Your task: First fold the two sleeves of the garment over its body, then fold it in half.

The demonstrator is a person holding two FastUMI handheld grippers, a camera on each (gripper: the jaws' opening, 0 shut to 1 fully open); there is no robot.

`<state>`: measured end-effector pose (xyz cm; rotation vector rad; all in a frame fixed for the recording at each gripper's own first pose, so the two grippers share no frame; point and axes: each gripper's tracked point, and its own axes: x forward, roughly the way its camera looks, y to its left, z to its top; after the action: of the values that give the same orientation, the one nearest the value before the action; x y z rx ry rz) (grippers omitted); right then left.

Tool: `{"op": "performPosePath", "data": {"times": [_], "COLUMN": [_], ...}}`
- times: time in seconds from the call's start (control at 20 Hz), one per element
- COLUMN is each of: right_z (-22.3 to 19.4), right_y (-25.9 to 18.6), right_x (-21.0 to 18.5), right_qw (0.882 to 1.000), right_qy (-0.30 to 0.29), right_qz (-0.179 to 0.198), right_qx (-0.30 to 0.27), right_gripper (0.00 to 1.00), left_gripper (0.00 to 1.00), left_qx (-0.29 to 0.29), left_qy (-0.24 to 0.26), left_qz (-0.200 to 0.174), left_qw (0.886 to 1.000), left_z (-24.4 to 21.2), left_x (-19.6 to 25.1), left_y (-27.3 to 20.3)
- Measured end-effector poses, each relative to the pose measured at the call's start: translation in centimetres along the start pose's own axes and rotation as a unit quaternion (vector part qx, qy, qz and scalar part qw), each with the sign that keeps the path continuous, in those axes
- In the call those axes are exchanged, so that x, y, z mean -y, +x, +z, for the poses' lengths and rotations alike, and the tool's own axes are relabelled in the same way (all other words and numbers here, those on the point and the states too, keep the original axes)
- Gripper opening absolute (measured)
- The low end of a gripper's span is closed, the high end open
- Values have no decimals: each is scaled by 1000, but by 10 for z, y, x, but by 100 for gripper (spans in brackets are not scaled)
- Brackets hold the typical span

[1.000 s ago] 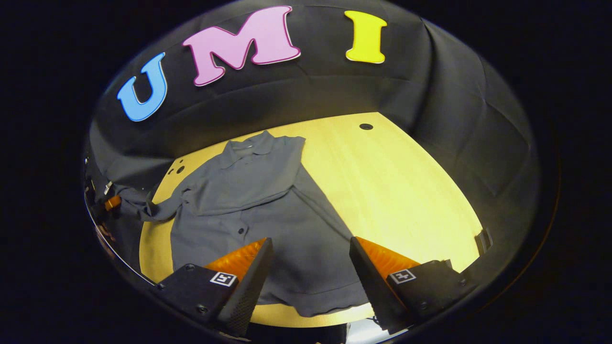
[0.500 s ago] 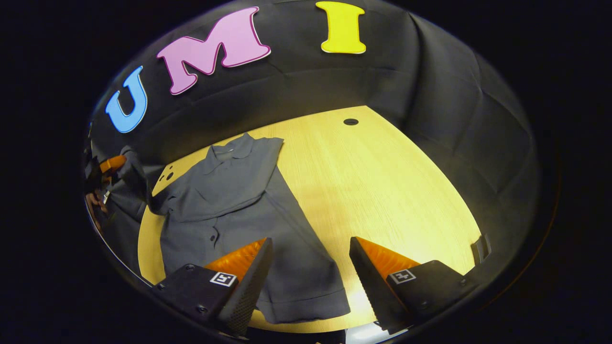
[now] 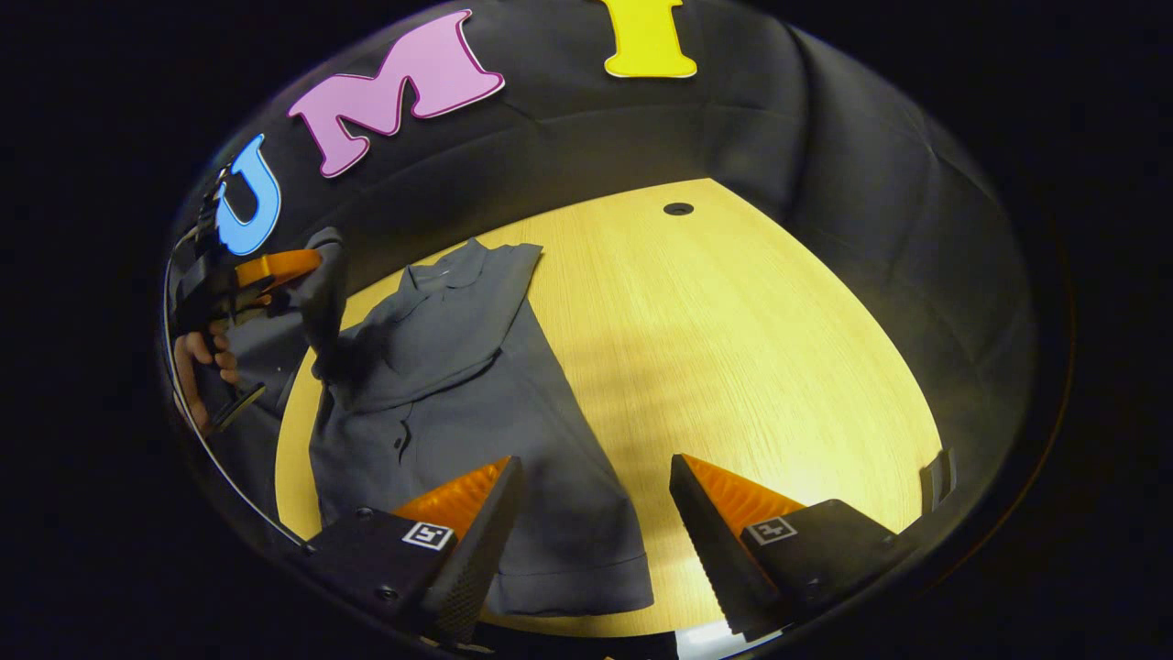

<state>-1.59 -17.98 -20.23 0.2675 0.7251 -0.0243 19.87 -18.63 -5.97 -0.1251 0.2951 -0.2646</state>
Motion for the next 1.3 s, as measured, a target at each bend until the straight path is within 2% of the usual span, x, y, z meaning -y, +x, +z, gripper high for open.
{"op": "performPosePath", "data": {"times": [0.2, 0.3, 0.5, 0.55, 0.75, 0.85, 0.9, 1.0, 1.05, 1.25, 1.3], "right_z": [-7, -8, -10, -11, -14, -17, -18, -20, -23, -40, -45], "right_y": [1, 1, 4, 5, 8, 12, 14, 15, 18, 25, 27], "right_x": [7, 10, 12, 12, 8, 4, 2, 0, 0, -4, -1], "right_qw": [1000, 1000, 1000, 1000, 999, 999, 999, 998, 998, 996, 996], "right_qy": [-1, 0, -7, -8, -11, -10, -8, -5, -4, 20, 24], "right_qz": [6, 9, 14, 15, 22, 24, 25, 24, 21, 23, 11], "right_qx": [-14, -17, -24, -26, -35, -41, -45, -50, -54, -86, -91], "right_gripper": [99, 99, 99, 99, 99, 99, 99, 99, 99, 99, 99], "left_gripper": [6, 7, 17, 14, 67, 94, 100, 94, 98, 97, 97], "left_qx": [-51, -81, -111, -117, -104, -98, -95, -95, -96, -118, -125], "left_qy": [21, 34, 48, 49, 57, 78, 88, 96, 94, 58, 48], "left_qz": [-9, 1, 2, 1, -9, 6, 17, 31, 40, 77, 90], "left_qw": [998, 996, 993, 992, 993, 992, 991, 990, 990, 988, 987], "left_z": [-38, -59, -83, -88, -87, -86, -87, -94, -100, -137, -147], "left_x": [29, 35, 44, 46, 40, 22, 10, -14, -29, -92, -110], "left_y": [36, 50, 68, 68, 52, 37, 26, 1, -15, -78, -94]}}
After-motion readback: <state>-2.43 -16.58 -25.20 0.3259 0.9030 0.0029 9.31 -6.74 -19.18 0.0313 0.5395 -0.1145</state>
